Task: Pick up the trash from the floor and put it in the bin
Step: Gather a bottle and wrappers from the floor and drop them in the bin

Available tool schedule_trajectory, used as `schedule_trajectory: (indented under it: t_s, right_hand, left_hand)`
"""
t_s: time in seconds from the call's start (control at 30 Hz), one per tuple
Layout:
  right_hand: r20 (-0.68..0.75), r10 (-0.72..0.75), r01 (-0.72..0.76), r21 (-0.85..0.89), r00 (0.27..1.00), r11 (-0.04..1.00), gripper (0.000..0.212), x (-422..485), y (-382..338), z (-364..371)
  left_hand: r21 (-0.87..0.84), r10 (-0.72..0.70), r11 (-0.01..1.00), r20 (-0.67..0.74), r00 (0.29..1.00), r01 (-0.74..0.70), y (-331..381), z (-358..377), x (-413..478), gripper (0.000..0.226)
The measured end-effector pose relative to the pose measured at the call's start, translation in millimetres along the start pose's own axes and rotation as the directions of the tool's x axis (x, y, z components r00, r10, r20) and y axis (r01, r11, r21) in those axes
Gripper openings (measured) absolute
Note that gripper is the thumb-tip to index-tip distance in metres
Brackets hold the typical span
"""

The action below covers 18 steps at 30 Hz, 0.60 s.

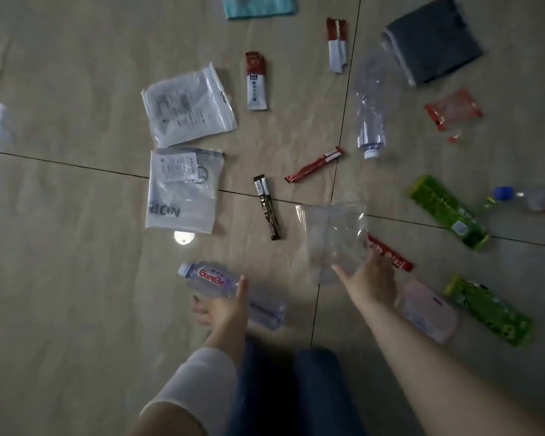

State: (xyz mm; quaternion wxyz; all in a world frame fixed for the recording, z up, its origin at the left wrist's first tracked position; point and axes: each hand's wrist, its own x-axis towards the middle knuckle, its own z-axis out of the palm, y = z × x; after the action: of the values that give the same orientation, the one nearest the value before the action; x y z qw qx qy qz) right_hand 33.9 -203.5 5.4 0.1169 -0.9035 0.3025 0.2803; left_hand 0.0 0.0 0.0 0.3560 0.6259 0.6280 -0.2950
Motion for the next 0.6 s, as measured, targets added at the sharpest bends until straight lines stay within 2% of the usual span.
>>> schedule_trajectory:
  t_s: [0.07, 0.17, 0.3, 0.37, 0.47, 0.53, 0.6]
  right_hand:
    - [-0.079, 0.047, -0.040, 0.091, 0.996, 0.995, 0.089, 29.1, 0.7, 19.3]
    - [-0.133, 0.110, -0.094, 0.124, 0.985, 0.988, 0.093, 67.0, -0.1, 44.0]
    - [-0.152, 0.138, -0.123, 0.109, 0.979, 0.986, 0.096, 79.9, 0.9, 67.6]
    - [-0.159, 0.146, -0.126, 0.130, 0.976, 0.983, 0.096, 79.7, 0.2, 72.3]
    - [-0.134, 0.165, -0.141, 0.170, 0.977, 0.975, 0.084, 79.7, 2.3, 68.0]
    - [-0.048, 0.169, -0.158, 0.178, 0.984, 0.971, 0.073, 77.1, 7.1, 61.3]
    - [0.037, 0.181, -0.184, 0.201, 0.983, 0.962, 0.070, 70.9, 11.9, 55.6]
  left_hand:
    - [-0.053, -0.037, 0.998, -0.118, 0.992, 0.031, 2.7, 20.3, 19.2, 0.115]
    - [-0.261, -0.145, 0.961, -0.189, 0.971, 0.093, 2.4, 48.0, 44.3, 0.119]
    - [-0.315, -0.162, 0.945, -0.217, 0.963, 0.088, -7.6, 64.7, 64.4, 0.110]
    - [-0.357, -0.171, 0.929, -0.177, 0.969, 0.099, -13.0, 63.9, 70.2, 0.101]
    - [-0.297, -0.069, 0.954, -0.108, 0.992, 0.034, -20.1, 57.8, 69.6, 0.081]
    - [-0.267, 0.014, 0.963, -0.070, 0.997, -0.032, -18.4, 49.6, 62.5, 0.070]
    - [-0.256, 0.081, 0.962, -0.051, 0.995, -0.091, -12.1, 42.7, 52.6, 0.068]
